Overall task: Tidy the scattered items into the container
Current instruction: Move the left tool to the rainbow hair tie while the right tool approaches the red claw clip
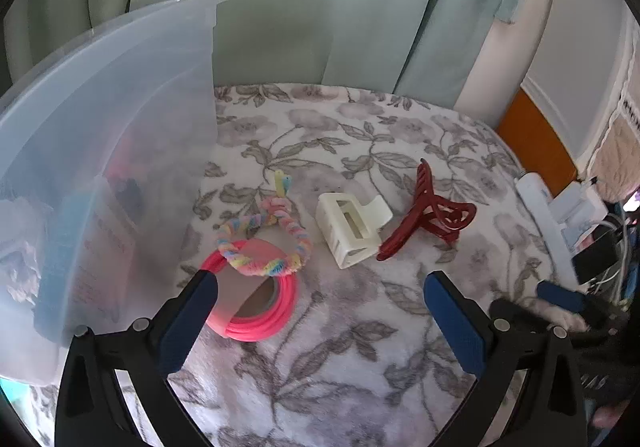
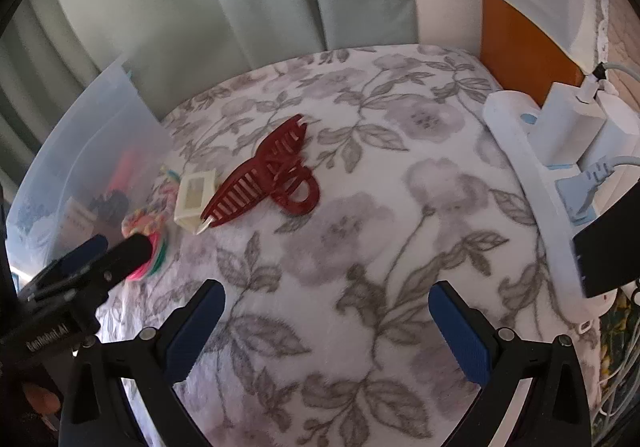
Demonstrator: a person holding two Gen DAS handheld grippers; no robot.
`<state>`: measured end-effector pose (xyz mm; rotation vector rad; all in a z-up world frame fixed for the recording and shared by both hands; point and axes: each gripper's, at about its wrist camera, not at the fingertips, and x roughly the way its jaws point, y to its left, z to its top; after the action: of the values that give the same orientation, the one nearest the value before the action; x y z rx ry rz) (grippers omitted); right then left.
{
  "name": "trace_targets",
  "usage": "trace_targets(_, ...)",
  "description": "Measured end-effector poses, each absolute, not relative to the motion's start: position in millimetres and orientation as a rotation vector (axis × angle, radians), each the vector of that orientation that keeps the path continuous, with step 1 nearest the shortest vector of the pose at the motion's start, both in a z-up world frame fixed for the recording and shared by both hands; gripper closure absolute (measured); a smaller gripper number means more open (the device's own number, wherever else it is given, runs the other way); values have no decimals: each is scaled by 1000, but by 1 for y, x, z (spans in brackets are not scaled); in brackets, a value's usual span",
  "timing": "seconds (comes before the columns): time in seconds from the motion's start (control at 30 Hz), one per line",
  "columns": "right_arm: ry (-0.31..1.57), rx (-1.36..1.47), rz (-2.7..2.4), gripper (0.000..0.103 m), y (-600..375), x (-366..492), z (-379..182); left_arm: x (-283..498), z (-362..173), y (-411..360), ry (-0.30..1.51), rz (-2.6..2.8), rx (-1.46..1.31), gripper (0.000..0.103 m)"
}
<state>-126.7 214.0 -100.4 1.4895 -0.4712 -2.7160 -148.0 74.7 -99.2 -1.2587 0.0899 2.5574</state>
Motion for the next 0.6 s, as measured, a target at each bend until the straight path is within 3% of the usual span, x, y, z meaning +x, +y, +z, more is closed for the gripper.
trace_targets(0.17,-493,1451,-2705,4,216,-142,-96,-152,-101,91,331,2618,-1194,5)
trace_targets(0.27,-508,1448,-2663,7,215,-154,-96,-158,-106,99,449,2638,-1178,13)
trace_targets(0.37,-489,1447,-2647,15,211,-163,-97,-166,-113,104,508,2636,-1189,18)
trace_targets(0.47,-490,1460,-2625,17,209,-173,-100,-172,-120,105,530,2636,-1201,26)
trace_targets(0.57,-510,1464,-2617,19,209,-180,-105,-179,-129,107,565,2616,-1234,35)
trace_targets(0.6,-522,1467,-2616,20,210,-183,-108,-181,-131,107,572,2613,-1242,42)
